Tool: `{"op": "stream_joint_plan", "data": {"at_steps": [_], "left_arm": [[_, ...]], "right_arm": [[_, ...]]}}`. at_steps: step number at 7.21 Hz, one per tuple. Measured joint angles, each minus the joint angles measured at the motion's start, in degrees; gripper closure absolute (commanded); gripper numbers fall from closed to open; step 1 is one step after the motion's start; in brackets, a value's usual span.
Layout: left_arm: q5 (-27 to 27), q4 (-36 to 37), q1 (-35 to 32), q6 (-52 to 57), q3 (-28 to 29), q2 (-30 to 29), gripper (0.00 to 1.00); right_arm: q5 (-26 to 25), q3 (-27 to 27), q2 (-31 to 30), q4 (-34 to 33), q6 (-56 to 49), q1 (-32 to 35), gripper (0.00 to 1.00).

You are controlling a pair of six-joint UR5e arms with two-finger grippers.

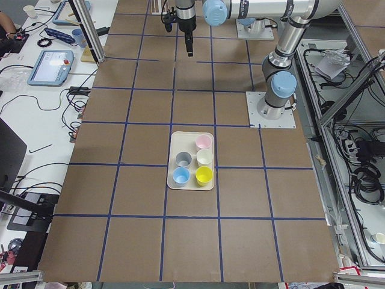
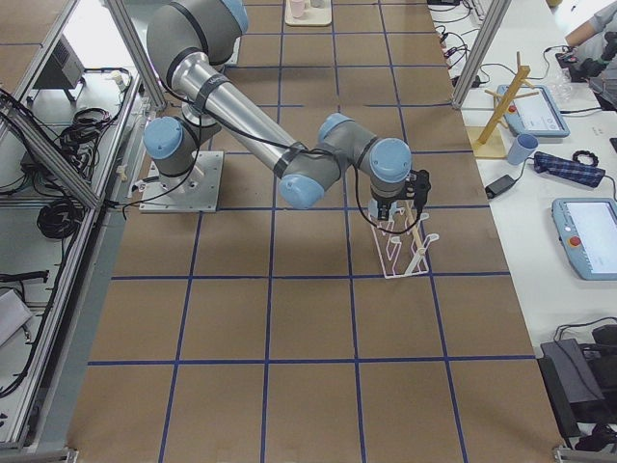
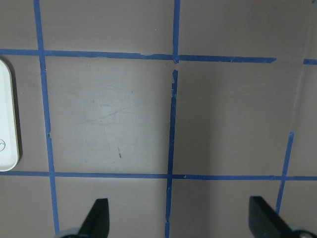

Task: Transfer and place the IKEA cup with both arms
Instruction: 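Lift the light blue cup off the rack with the right gripper, then carry the cup toward the left gripper while the left gripper reaches toward it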

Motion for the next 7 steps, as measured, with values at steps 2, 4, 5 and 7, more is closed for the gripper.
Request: {"op": "stream_joint_plan", "data": {"at_steps": [2,4,5,7], "left_arm": [[-1.72,0.52,-0.03,0.06,0.61,-0.33,0.0],[-13.61,0.52,0.13,0.03,1.18,-0.32,0.0],[-21.25,0.28,0.22,0.01,0.94,-0.35,0.0],[-37.0,-0.4,0.85,0.0,-0.27,-0.26,0.0]], "right_arm": [[-0.23,-2.66,-1.87,2.96,0.07,0.13,0.44],[0.48,-6.53,-5.0,10.01,0.04,1.4,0.46],[1.39,-7.63,-7.13,13.28,0.06,4.21,0.5],[6.3,-7.92,-12.17,18.1,2.94,13.49,0.5]]}}
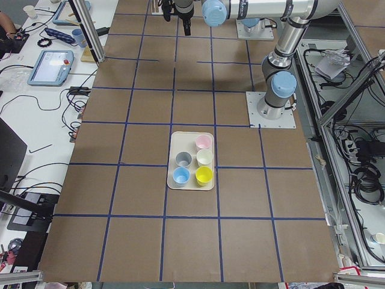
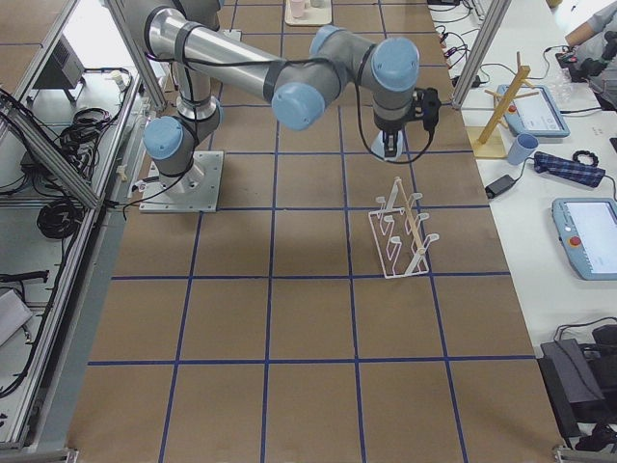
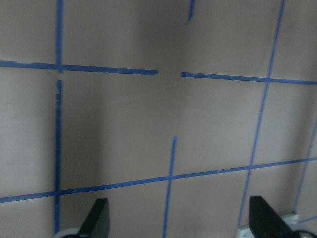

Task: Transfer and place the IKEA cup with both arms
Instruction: 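Carry the cup toward the left gripper while the left gripper reaches toward it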

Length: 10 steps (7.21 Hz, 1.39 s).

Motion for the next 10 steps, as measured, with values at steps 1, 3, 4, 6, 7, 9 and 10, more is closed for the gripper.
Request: {"op": "stream_joint_plan", "data": {"at_steps": [1,3,4,6,7,9,10], "left_arm": [[-7.75,-0.2,0.88,0.0,-1.47,0.06,0.0],[-22.04,0.35,2.14,0.74,-6.97,0.57,0.0],[-28.6,0.58,2.51,1.36,-9.24,0.71,0.0],[-36.79,0.74,4.34,2.13,-10.93,0.62,0.0],[-39.27,0.9,5.79,3.03,-11.22,0.19,0.0],[-45.67,1.43,6.72,4.09,-11.33,-0.42,0.0],[-49.09,1.57,6.6,4.2,-11.37,-0.43,0.0]], "right_arm": [[5.45,0.13,-1.46,2.78,0.68,3.88,0.49],[14.99,0.76,-2.12,5.67,-0.71,10.58,0.49],[20.28,2.09,-2.07,5.85,-2.77,12.76,0.49],[29.61,7.03,-3.05,5.77,-7.78,14.08,0.44],[32.37,9.49,-4.06,5.81,-9.04,14.37,0.4],[34.86,13.64,-6.05,5.9,-8.46,16.62,0.39],[35.17,14.35,-6.57,5.72,-6.21,18.44,0.39]]}}
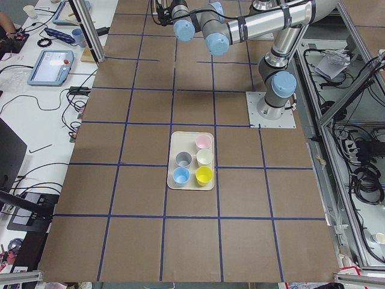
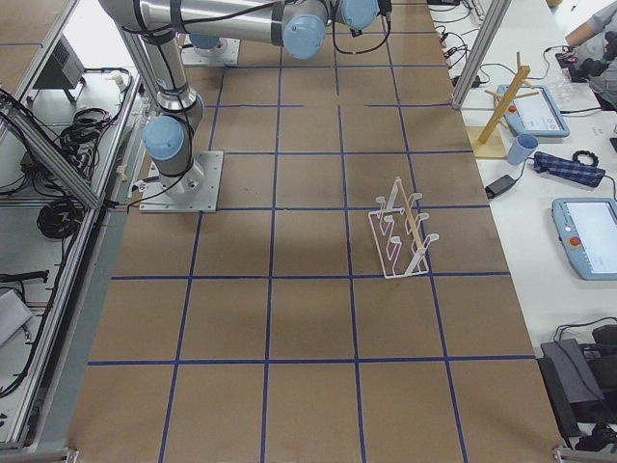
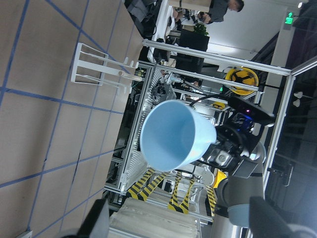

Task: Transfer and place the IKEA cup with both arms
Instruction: 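Carry the cup toward the left gripper while the left gripper reaches toward it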

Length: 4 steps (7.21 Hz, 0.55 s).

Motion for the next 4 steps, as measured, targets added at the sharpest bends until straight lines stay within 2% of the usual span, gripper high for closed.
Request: {"op": "stream_joint_plan", "data": {"at_steps": [2,4], "left_arm": [[-3.42,0.88,-0.73,0.15,-0.71,-0.14,0.0],[-3.92,2.48,-1.65,0.13,-2.54,-0.03,0.0]], "right_arm": [[1.43,0.15,-0.41,-0.19,3.41,1.76,0.37],[2.86,-0.11,-0.42,-0.79,6.16,3.29,0.37]]}}
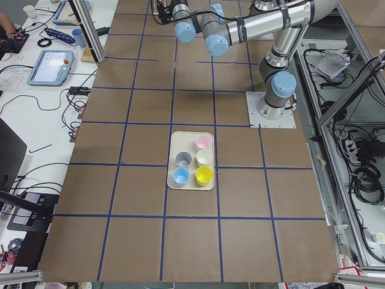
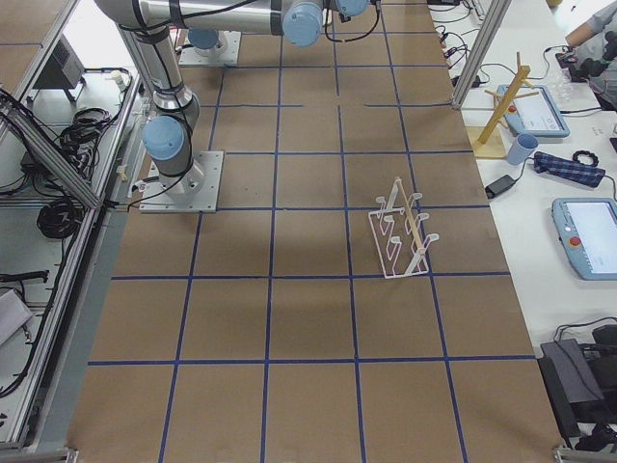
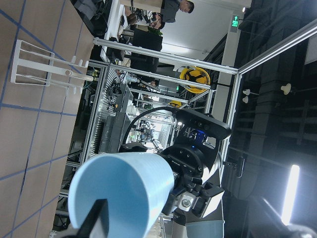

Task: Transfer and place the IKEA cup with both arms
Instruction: 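Carry the cup toward the left gripper while the left gripper reaches toward it, then close the left gripper on the cup's open end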

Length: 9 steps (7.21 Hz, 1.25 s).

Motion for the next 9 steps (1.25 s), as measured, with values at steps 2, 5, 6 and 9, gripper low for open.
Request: {"op": "stream_joint_plan", "data": {"at_steps": [2,5,6,9], "left_arm": [[-0.15,0.62,-0.36,-0.16,-0.69,0.2,0.0],[-2.25,0.89,-2.03,-0.77,-0.83,0.42,0.0],[-2.86,0.92,-2.42,-0.89,-0.84,0.43,0.06],[-5.83,0.86,-3.74,-1.29,-0.86,0.19,0.22]], "right_arm": [[0.42,0.18,0.06,-0.64,0.79,0.64,0.37],[0.62,0.51,0.31,-2.14,1.08,1.57,0.34],[0.63,0.56,0.34,-2.44,1.15,1.82,0.11],[0.27,0.58,0.36,-2.63,3.0,2.1,0.0]]}}
